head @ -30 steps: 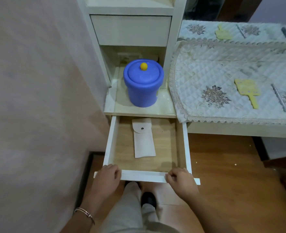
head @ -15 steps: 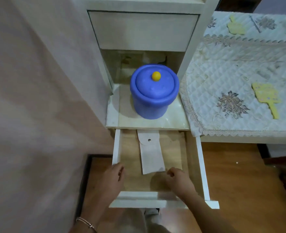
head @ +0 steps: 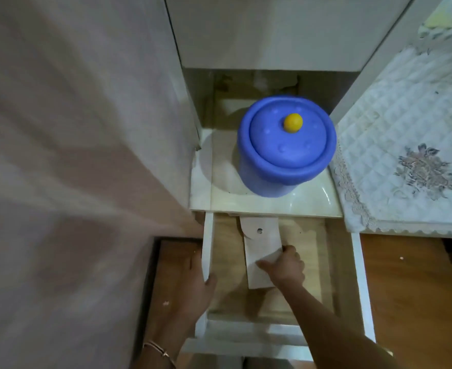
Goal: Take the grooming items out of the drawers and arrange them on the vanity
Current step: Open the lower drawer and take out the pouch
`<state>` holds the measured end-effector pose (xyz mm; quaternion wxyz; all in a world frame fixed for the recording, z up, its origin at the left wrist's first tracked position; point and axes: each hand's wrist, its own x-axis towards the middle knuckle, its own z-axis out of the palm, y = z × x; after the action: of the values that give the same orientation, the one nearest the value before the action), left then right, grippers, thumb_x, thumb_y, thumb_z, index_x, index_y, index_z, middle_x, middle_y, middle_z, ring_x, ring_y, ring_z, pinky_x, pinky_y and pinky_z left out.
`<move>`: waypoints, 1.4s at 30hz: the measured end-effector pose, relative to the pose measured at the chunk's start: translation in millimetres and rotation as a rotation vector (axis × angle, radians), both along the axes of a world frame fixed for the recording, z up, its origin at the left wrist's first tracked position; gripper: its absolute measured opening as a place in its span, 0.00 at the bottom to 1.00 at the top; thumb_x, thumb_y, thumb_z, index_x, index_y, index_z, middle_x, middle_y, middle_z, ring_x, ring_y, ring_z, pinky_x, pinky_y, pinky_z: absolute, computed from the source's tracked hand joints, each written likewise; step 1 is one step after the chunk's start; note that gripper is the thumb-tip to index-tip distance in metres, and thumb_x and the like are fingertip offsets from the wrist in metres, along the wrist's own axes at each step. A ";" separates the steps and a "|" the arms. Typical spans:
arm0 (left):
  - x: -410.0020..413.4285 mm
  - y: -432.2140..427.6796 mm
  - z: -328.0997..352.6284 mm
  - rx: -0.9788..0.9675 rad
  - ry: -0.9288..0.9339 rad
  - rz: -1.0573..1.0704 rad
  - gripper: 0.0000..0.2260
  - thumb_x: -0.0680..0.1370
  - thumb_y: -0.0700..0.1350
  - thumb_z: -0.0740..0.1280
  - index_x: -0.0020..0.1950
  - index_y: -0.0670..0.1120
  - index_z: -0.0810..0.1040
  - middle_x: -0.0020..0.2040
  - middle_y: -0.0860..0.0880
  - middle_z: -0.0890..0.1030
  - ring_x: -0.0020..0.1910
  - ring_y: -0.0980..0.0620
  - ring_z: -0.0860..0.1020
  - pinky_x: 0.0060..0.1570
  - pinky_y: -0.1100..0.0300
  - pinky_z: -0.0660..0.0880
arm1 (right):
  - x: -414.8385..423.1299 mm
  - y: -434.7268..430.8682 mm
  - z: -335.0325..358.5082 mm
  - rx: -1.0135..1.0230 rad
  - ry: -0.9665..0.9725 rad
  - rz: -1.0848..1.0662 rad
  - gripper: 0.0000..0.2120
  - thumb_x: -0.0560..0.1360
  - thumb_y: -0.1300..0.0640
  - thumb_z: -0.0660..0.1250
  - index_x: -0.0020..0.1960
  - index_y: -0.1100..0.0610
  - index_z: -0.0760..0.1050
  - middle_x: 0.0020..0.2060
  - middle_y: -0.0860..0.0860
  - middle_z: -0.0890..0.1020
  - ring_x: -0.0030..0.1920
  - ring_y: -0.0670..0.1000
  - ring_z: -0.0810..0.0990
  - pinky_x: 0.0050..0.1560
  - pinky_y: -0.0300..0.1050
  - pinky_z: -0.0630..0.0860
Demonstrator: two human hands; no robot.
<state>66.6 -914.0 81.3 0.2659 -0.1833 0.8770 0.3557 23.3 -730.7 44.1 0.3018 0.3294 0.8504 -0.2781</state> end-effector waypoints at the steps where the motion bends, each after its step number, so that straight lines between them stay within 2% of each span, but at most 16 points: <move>1: 0.0 1.1 0.3 0.008 -0.007 0.017 0.26 0.77 0.42 0.63 0.72 0.41 0.58 0.69 0.44 0.66 0.66 0.46 0.68 0.60 0.63 0.62 | -1.4 0.9 1.7 -0.023 -0.012 0.007 0.32 0.65 0.48 0.74 0.62 0.60 0.66 0.58 0.57 0.75 0.58 0.59 0.73 0.56 0.54 0.74; 3: 1.5 1.7 0.0 0.024 -0.005 0.040 0.27 0.76 0.41 0.63 0.72 0.41 0.57 0.70 0.42 0.65 0.67 0.45 0.67 0.62 0.62 0.63 | -1.5 3.6 9.8 -0.130 0.013 -0.025 0.26 0.67 0.52 0.73 0.60 0.62 0.69 0.55 0.58 0.78 0.54 0.58 0.77 0.49 0.51 0.77; 5: 1.5 1.3 -1.3 0.031 0.015 0.046 0.28 0.75 0.42 0.64 0.73 0.42 0.56 0.70 0.42 0.65 0.67 0.45 0.67 0.66 0.56 0.65 | 2.6 8.9 20.1 -0.207 0.058 -0.072 0.22 0.70 0.56 0.70 0.60 0.62 0.68 0.55 0.59 0.78 0.53 0.59 0.77 0.50 0.53 0.77; 7: 0.0 3.3 2.8 0.053 0.019 0.061 0.28 0.75 0.41 0.64 0.72 0.43 0.57 0.69 0.44 0.67 0.67 0.45 0.67 0.66 0.54 0.65 | 10.9 17.6 32.1 -0.245 0.081 -0.069 0.19 0.72 0.56 0.68 0.60 0.61 0.68 0.53 0.57 0.78 0.51 0.57 0.76 0.47 0.51 0.78; 9: -0.9 0.8 1.2 0.055 -0.001 0.090 0.25 0.74 0.45 0.64 0.70 0.45 0.61 0.64 0.45 0.72 0.62 0.46 0.73 0.63 0.54 0.70 | 20.8 27.8 43.8 -0.270 0.118 -0.041 0.19 0.72 0.55 0.67 0.60 0.60 0.68 0.51 0.54 0.77 0.47 0.53 0.75 0.38 0.42 0.74; 10: -0.7 -1.9 -0.1 0.022 0.008 0.082 0.24 0.73 0.51 0.63 0.67 0.48 0.64 0.61 0.46 0.75 0.57 0.46 0.76 0.60 0.50 0.74 | 26.2 33.7 49.0 -0.270 0.140 -0.030 0.19 0.73 0.55 0.67 0.60 0.60 0.68 0.51 0.54 0.77 0.47 0.52 0.75 0.36 0.40 0.73; 12: 2.5 -11.2 -18.3 -0.019 0.021 0.073 0.25 0.67 0.60 0.58 0.62 0.53 0.66 0.56 0.49 0.79 0.51 0.49 0.78 0.53 0.48 0.78 | 37.1 46.8 58.1 -0.276 0.183 -0.035 0.19 0.73 0.54 0.67 0.60 0.59 0.68 0.53 0.54 0.77 0.50 0.52 0.76 0.43 0.44 0.78; 13: 4.5 -12.6 -21.1 -0.028 0.034 0.079 0.24 0.66 0.61 0.56 0.60 0.55 0.67 0.55 0.50 0.79 0.51 0.50 0.78 0.52 0.49 0.78 | 42.2 53.5 64.0 -0.287 0.189 -0.049 0.20 0.73 0.54 0.67 0.61 0.59 0.68 0.53 0.53 0.77 0.51 0.53 0.77 0.48 0.48 0.79; 18: 13.9 2.6 2.4 -0.027 0.128 0.176 0.24 0.67 0.50 0.63 0.64 0.53 0.68 0.62 0.50 0.76 0.61 0.47 0.73 0.62 0.47 0.72 | 50.2 89.8 91.4 -0.368 0.189 -0.007 0.17 0.73 0.53 0.67 0.59 0.56 0.70 0.52 0.52 0.79 0.51 0.53 0.78 0.54 0.54 0.78; 21: 16.1 7.6 -9.5 -0.044 0.130 0.195 0.27 0.67 0.52 0.65 0.66 0.50 0.68 0.66 0.47 0.73 0.65 0.46 0.71 0.66 0.45 0.69 | 47.2 113.3 108.8 -0.439 0.164 0.097 0.13 0.74 0.53 0.66 0.55 0.53 0.69 0.46 0.47 0.77 0.47 0.49 0.78 0.48 0.46 0.79; 24: 13.3 23.4 5.2 -0.082 0.126 0.209 0.24 0.68 0.44 0.71 0.63 0.43 0.72 0.63 0.39 0.76 0.62 0.40 0.73 0.64 0.43 0.69 | 45.4 133.0 127.9 -0.524 0.184 0.135 0.11 0.73 0.51 0.66 0.53 0.54 0.71 0.46 0.49 0.78 0.46 0.48 0.78 0.45 0.42 0.77; 28: 13.5 38.0 19.0 -0.127 0.100 0.210 0.24 0.69 0.38 0.71 0.64 0.38 0.71 0.64 0.36 0.73 0.65 0.37 0.69 0.66 0.43 0.66 | 28.7 152.7 152.2 -0.609 0.385 -0.051 0.08 0.74 0.53 0.67 0.52 0.53 0.72 0.48 0.49 0.80 0.46 0.47 0.80 0.44 0.42 0.78; 31: 16.3 44.5 27.2 -0.094 0.104 0.243 0.22 0.73 0.38 0.67 0.67 0.39 0.68 0.66 0.38 0.70 0.67 0.39 0.67 0.67 0.47 0.64 | -8.5 164.2 158.7 -0.512 0.571 -0.125 0.09 0.76 0.56 0.64 0.54 0.58 0.69 0.46 0.51 0.78 0.42 0.48 0.78 0.36 0.37 0.74; 35: 18.4 45.0 27.9 -0.066 0.111 0.280 0.21 0.74 0.38 0.65 0.67 0.39 0.68 0.67 0.38 0.70 0.65 0.40 0.69 0.67 0.51 0.64 | -74.0 170.7 147.0 -0.462 0.651 -0.231 0.17 0.75 0.57 0.64 0.60 0.64 0.68 0.53 0.58 0.77 0.52 0.58 0.77 0.55 0.59 0.76; 39: 17.5 47.4 28.0 -0.055 0.126 0.317 0.21 0.74 0.36 0.65 0.66 0.39 0.68 0.69 0.39 0.68 0.68 0.43 0.66 0.69 0.53 0.61 | -119.2 166.1 129.7 -0.390 0.665 -0.213 0.21 0.74 0.56 0.66 0.61 0.66 0.68 0.56 0.61 0.77 0.56 0.61 0.76 0.59 0.60 0.74; 42: 16.0 49.5 26.8 -0.053 0.112 0.321 0.21 0.75 0.38 0.64 0.68 0.41 0.66 0.70 0.40 0.67 0.69 0.44 0.66 0.69 0.53 0.61 | -128.8 163.0 117.1 -0.144 0.651 -0.076 0.32 0.71 0.55 0.69 0.69 0.64 0.60 0.66 0.64 0.70 0.66 0.63 0.68 0.67 0.59 0.66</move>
<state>82.6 -864.5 108.1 0.1516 -0.3080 0.8589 0.3801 -105.5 -567.6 161.2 0.0263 0.2328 0.8674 -0.4391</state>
